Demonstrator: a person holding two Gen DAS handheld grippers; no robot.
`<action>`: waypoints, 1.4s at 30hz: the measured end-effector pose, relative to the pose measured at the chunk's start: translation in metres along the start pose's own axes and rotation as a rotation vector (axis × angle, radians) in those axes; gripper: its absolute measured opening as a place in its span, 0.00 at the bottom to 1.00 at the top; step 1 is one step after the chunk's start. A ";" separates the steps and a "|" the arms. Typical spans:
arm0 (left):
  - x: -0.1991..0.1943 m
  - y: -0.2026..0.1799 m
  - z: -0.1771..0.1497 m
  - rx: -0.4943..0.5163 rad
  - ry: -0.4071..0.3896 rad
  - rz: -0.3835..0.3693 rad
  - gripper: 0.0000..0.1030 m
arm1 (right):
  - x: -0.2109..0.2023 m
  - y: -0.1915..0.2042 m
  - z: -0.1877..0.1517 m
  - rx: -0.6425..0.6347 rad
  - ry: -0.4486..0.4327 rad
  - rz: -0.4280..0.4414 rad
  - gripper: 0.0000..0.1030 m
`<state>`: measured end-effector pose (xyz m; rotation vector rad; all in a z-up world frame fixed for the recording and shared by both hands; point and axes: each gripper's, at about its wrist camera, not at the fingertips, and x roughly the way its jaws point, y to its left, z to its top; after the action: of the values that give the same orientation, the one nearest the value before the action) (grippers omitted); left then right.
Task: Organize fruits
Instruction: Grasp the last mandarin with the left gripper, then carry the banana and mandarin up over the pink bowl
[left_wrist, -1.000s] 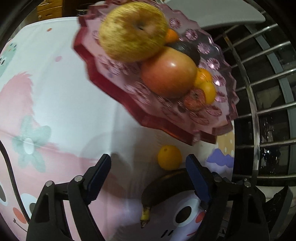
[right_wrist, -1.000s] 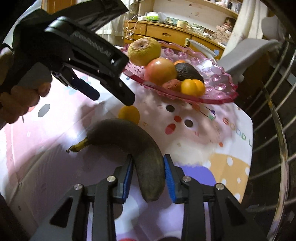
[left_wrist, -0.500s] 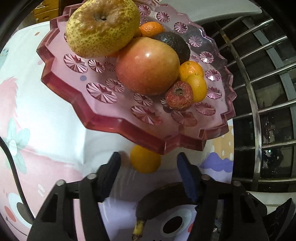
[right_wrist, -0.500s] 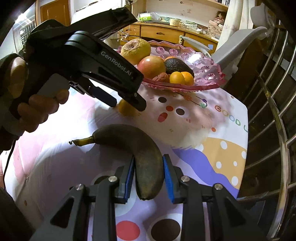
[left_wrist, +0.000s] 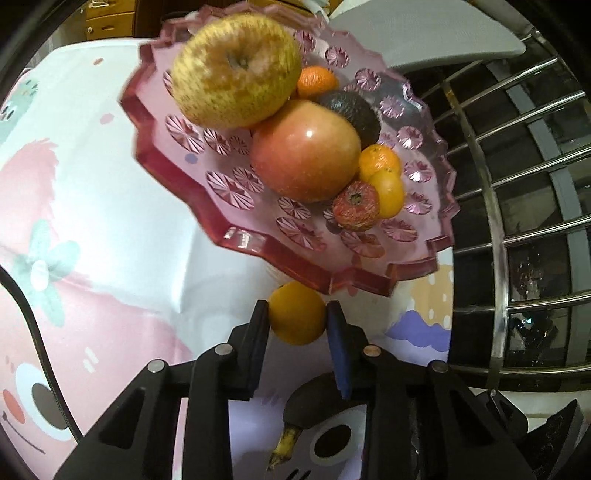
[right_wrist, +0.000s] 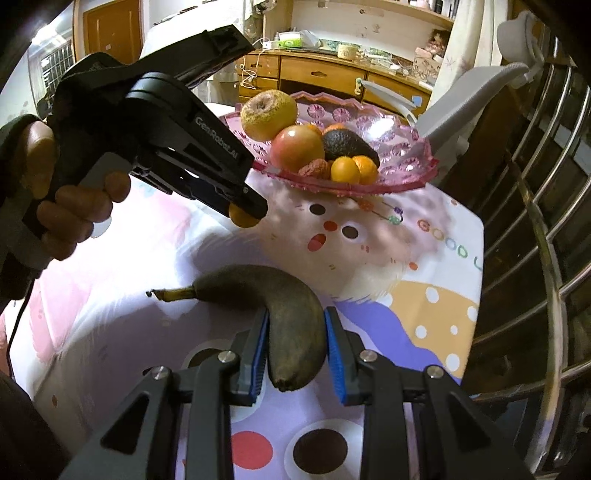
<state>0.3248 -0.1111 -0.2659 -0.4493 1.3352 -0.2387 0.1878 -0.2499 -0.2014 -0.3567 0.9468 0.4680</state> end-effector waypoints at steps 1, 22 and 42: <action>-0.006 0.000 -0.001 0.000 -0.007 -0.002 0.28 | -0.002 0.001 0.001 -0.006 -0.002 0.000 0.28; -0.137 -0.012 0.022 0.037 -0.169 0.019 0.28 | -0.079 -0.002 0.084 -0.071 -0.144 -0.101 0.27; -0.098 -0.017 0.065 0.108 -0.199 0.104 0.28 | 0.020 -0.086 0.157 0.196 -0.272 -0.142 0.27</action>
<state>0.3671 -0.0742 -0.1611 -0.3031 1.1415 -0.1747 0.3515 -0.2416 -0.1258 -0.1753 0.6905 0.2820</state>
